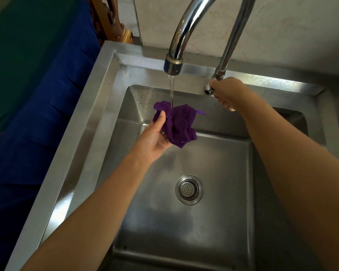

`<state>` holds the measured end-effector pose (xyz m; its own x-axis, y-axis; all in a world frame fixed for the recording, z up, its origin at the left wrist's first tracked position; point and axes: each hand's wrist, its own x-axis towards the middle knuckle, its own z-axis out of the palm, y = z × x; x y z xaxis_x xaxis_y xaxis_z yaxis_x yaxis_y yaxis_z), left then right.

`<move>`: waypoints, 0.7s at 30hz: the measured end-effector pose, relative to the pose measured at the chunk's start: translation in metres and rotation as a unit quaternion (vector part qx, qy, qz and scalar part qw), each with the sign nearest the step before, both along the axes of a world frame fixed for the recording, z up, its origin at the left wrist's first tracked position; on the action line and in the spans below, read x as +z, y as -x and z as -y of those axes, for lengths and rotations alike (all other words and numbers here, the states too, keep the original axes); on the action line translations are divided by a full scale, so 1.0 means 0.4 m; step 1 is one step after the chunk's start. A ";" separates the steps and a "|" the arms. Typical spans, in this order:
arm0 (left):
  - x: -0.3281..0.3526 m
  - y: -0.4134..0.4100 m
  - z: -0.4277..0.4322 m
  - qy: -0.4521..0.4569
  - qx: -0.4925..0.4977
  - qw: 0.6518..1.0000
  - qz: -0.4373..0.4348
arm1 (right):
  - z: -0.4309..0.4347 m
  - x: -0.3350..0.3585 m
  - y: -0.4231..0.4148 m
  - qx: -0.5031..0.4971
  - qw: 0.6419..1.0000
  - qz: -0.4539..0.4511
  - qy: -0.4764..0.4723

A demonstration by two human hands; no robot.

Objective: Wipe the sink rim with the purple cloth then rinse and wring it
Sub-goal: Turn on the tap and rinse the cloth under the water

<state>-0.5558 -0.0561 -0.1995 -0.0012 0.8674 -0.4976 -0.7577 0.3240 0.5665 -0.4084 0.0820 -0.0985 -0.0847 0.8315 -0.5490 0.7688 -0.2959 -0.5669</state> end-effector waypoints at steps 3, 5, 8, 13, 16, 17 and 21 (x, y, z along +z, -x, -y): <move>0.000 0.000 -0.001 -0.002 0.000 1.000 0.003 | -0.003 0.002 0.003 0.001 1.000 0.009 0.001; -0.001 -0.002 -0.001 -0.004 -0.002 1.000 0.008 | -0.004 0.004 0.007 0.007 1.000 0.018 0.001; 0.000 -0.005 -0.001 0.000 0.000 1.000 0.014 | -0.005 0.002 0.005 0.007 1.000 0.016 0.007; 0.003 -0.008 0.002 0.004 -0.003 1.000 0.021 | -0.003 -0.013 -0.005 0.010 1.000 0.010 -0.016; 0.002 -0.008 0.004 0.005 0.004 1.000 0.029 | -0.002 -0.019 -0.008 0.011 1.000 0.006 -0.028; 0.003 -0.008 0.004 0.005 0.003 1.000 0.026 | -0.003 -0.021 -0.009 0.011 1.000 0.006 -0.029; 0.008 -0.011 0.008 0.008 0.007 1.000 0.026 | -0.005 -0.028 -0.012 0.010 0.999 -0.005 -0.034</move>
